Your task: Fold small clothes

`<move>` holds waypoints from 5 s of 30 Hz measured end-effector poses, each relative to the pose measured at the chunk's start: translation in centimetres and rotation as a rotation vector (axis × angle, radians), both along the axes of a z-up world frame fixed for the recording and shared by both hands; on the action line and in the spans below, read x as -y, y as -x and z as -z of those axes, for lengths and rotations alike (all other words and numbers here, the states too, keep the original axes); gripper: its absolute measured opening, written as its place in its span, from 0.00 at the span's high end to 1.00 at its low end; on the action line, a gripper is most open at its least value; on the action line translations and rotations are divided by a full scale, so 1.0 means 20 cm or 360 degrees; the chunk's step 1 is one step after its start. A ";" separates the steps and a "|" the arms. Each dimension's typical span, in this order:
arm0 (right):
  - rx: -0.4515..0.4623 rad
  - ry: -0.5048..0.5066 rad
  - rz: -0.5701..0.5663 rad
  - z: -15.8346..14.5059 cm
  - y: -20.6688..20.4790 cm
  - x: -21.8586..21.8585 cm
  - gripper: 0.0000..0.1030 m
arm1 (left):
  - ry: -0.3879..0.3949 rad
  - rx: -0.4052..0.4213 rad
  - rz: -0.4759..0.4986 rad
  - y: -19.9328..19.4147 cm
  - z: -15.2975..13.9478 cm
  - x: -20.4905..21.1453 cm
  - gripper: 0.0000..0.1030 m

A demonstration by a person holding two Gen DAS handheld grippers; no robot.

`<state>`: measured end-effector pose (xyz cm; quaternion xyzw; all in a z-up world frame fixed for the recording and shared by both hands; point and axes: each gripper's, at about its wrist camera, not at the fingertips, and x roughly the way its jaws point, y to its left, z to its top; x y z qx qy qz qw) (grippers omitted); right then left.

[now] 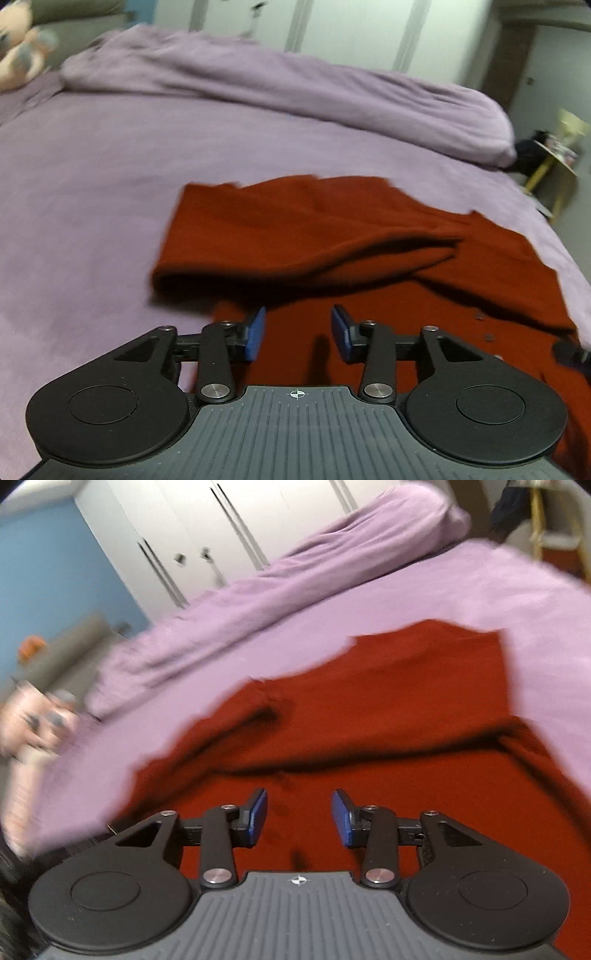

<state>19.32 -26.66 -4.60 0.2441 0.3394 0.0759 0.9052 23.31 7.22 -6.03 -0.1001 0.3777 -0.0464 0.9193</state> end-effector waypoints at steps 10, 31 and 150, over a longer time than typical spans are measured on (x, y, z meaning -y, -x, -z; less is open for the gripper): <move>-0.0251 -0.0433 0.0067 0.04 -0.66 -0.07 0.62 | 0.0056 -0.0016 -0.0071 0.11 0.08 -0.07 0.49; 0.0145 -0.0549 -0.0049 -0.04 -0.56 0.08 0.95 | 0.0110 0.0035 -0.0039 0.13 0.02 -0.09 0.45; -0.0223 0.0633 0.0260 0.00 0.62 0.37 0.50 | -0.0415 -0.0144 0.0293 0.24 -0.03 0.21 0.25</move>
